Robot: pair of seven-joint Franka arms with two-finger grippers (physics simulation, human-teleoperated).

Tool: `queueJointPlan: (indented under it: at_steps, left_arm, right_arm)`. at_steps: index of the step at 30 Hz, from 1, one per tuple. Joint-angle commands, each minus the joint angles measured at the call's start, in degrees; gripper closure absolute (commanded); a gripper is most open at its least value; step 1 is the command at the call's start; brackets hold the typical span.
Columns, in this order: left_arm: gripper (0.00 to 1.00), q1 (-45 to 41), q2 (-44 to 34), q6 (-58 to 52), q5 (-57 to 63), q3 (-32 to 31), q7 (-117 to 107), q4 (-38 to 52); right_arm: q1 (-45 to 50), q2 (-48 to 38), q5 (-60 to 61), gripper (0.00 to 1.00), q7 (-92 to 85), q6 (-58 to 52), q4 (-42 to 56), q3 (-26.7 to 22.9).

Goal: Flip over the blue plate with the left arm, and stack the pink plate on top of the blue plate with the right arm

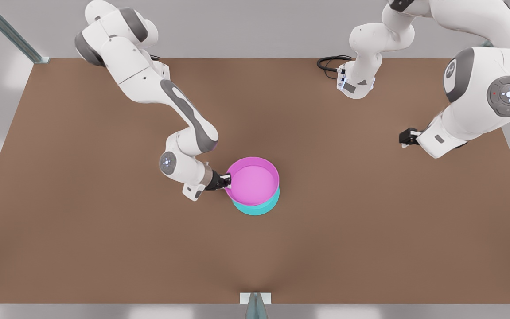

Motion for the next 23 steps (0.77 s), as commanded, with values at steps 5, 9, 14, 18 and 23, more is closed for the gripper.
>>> queueJointPlan:
  at_steps: [5,9,14,18,23]
  left_arm:
    - [0.00,-1.8,0.4,0.2,-0.8,-0.5,-1.6,-0.3]
    - [0.00,-1.5,0.4,0.0,-0.6,0.2,-1.9,0.1]
    - [0.00,-1.5,0.5,-0.2,-1.0,0.2,-1.3,0.1]
    - [0.00,-1.4,0.4,-1.7,-1.1,0.2,-1.3,0.1]
    - [0.00,-1.6,1.1,-1.6,-0.9,0.0,-1.9,0.1]
  right_arm:
    - [0.3,0.3,-0.3,0.00,29.9,0.7,0.6,-0.9]
    - [-0.3,-1.9,-3.4,0.00,29.9,-6.5,8.2,-5.5]
    - [-22.0,-3.1,-30.4,0.00,8.5,-55.8,31.9,-10.1]
    - [-23.9,-11.5,-40.0,0.00,2.5,-74.6,41.1,-9.9]
    - [-25.5,-23.1,-36.9,0.00,3.1,-73.9,30.9,-9.9]
